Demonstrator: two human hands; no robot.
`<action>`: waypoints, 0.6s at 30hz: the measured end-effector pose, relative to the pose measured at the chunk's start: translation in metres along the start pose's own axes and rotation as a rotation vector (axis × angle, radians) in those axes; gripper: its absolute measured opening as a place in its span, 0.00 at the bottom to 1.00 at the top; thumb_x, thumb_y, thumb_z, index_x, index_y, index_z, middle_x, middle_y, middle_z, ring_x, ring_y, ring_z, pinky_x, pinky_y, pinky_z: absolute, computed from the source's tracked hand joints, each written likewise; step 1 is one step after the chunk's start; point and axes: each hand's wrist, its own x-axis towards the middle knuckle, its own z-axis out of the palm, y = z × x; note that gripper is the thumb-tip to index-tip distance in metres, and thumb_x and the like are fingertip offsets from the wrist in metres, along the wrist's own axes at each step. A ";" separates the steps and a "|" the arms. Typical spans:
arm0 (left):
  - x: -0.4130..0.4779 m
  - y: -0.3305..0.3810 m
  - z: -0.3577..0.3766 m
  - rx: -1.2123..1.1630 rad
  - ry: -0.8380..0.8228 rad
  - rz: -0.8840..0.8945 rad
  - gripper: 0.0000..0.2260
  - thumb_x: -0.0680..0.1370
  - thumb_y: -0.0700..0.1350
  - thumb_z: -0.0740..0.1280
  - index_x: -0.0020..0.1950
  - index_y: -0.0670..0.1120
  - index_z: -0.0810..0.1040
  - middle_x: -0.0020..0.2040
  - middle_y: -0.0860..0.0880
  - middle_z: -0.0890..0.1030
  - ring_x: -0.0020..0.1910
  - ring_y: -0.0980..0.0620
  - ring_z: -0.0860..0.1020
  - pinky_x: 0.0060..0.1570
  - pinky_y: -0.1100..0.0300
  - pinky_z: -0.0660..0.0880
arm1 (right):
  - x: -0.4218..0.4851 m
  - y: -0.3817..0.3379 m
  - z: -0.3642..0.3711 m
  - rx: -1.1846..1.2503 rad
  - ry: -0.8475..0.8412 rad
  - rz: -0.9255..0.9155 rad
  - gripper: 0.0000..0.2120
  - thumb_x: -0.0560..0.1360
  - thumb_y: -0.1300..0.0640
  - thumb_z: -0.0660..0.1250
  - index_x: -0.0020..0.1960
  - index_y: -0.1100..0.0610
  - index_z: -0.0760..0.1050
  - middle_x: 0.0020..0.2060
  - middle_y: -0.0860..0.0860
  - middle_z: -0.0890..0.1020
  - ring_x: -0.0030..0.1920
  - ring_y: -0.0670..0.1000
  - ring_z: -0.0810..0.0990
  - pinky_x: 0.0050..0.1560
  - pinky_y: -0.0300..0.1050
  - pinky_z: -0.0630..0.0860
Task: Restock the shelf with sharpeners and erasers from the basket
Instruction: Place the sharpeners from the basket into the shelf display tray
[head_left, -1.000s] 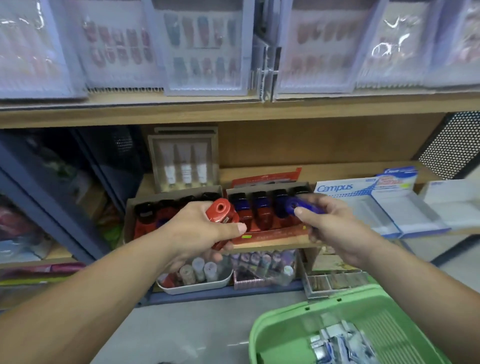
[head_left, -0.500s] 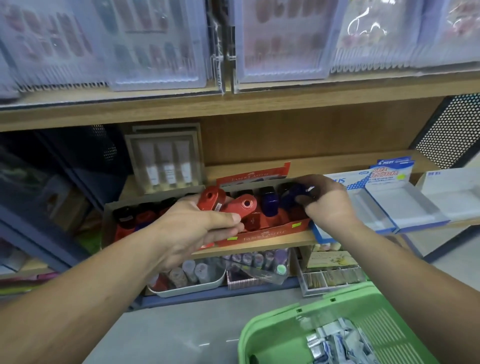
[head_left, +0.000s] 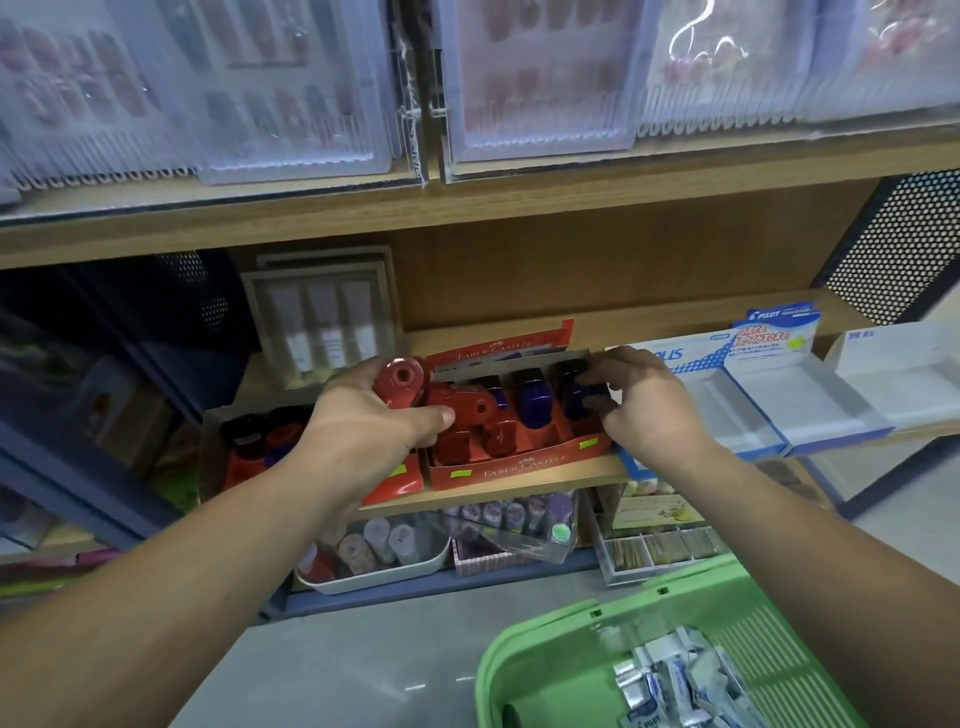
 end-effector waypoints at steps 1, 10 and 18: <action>0.001 0.001 0.000 0.011 0.026 0.023 0.19 0.70 0.42 0.81 0.57 0.52 0.82 0.42 0.51 0.87 0.40 0.53 0.87 0.47 0.56 0.83 | -0.001 0.000 0.001 0.013 -0.009 -0.013 0.12 0.77 0.57 0.72 0.59 0.47 0.83 0.60 0.47 0.77 0.60 0.52 0.76 0.58 0.41 0.72; 0.005 0.016 0.039 0.253 -0.094 0.197 0.15 0.72 0.47 0.80 0.56 0.57 0.82 0.48 0.59 0.84 0.48 0.59 0.82 0.51 0.61 0.81 | -0.018 0.008 -0.008 0.252 0.102 0.065 0.17 0.76 0.53 0.71 0.64 0.45 0.78 0.51 0.43 0.74 0.44 0.48 0.79 0.47 0.49 0.80; 0.013 0.021 0.080 0.586 -0.173 0.275 0.18 0.77 0.50 0.75 0.64 0.57 0.76 0.59 0.58 0.80 0.57 0.55 0.79 0.56 0.62 0.75 | -0.034 0.019 -0.004 0.493 0.090 0.097 0.11 0.76 0.60 0.71 0.56 0.50 0.81 0.50 0.45 0.81 0.39 0.43 0.77 0.48 0.40 0.77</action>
